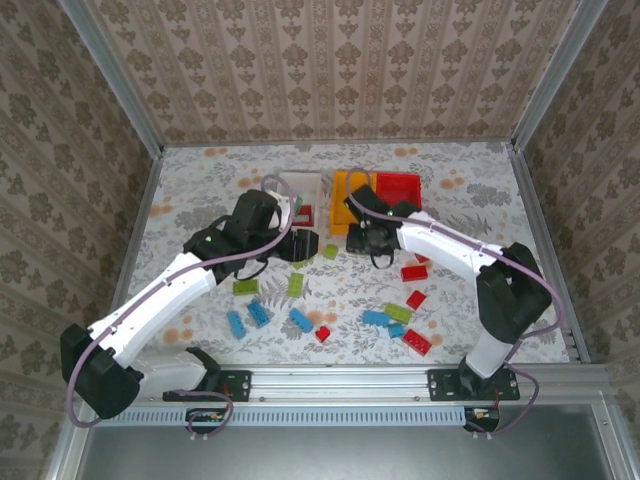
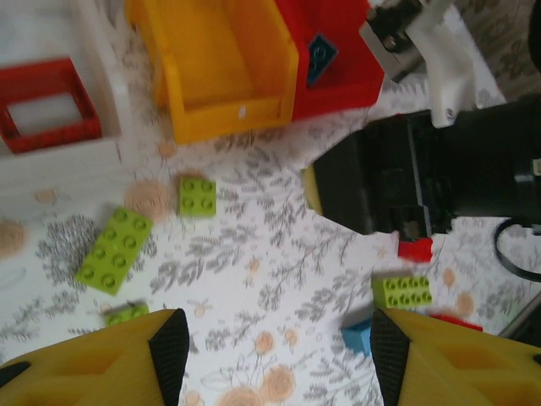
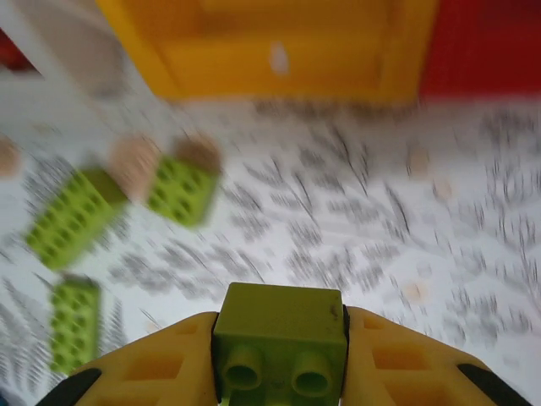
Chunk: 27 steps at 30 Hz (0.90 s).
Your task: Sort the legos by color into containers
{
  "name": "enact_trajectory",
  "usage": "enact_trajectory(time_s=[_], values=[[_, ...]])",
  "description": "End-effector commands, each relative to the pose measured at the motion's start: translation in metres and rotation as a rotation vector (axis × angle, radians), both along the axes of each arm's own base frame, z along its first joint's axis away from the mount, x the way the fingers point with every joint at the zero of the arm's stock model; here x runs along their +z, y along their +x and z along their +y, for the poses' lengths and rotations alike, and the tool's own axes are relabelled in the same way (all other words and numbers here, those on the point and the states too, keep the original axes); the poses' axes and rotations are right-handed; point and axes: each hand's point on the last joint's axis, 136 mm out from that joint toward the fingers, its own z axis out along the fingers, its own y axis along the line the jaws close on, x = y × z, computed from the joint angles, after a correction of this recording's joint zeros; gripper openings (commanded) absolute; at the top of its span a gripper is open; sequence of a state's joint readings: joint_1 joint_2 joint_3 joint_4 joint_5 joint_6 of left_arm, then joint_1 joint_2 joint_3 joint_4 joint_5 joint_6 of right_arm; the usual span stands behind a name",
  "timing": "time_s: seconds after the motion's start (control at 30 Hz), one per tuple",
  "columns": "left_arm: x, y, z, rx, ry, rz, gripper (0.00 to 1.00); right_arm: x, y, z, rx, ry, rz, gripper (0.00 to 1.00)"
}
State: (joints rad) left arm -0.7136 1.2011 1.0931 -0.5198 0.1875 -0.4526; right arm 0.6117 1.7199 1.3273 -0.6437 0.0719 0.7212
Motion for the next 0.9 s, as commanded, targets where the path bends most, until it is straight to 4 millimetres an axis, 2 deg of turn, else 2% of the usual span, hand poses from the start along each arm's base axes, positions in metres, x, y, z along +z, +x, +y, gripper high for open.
enact_trajectory(time_s=[0.0,0.1,0.23,0.37,0.53,0.67,0.77,0.87], values=[[0.025,0.022,-0.007,0.044,-0.023,-0.069,0.62,-0.006,0.034,-0.008,0.009,-0.081,-0.027,0.29],[0.028,0.03,-0.012,0.045,-0.023,-0.078,0.62,-0.004,0.068,-0.002,0.005,-0.074,-0.06,0.3],[0.028,0.037,-0.015,0.046,-0.01,-0.078,0.62,-0.019,0.094,-0.001,0.005,-0.092,-0.021,0.31],[0.024,0.039,-0.013,0.054,0.006,-0.073,0.62,-0.035,0.102,-0.001,0.003,-0.097,0.021,0.38],[0.008,0.038,-0.003,0.079,0.059,-0.028,0.62,-0.032,0.103,0.002,0.013,-0.082,0.02,0.54],[-0.004,0.034,0.003,0.08,0.088,0.01,0.62,-0.016,0.103,0.005,0.026,-0.069,-0.012,0.59],[-0.015,0.025,0.003,0.022,0.115,0.038,0.6,0.009,0.102,0.008,0.042,-0.047,-0.064,0.59],[-0.033,0.003,0.002,-0.101,0.164,0.097,0.6,0.04,0.097,0.015,0.082,-0.015,-0.141,0.59]])
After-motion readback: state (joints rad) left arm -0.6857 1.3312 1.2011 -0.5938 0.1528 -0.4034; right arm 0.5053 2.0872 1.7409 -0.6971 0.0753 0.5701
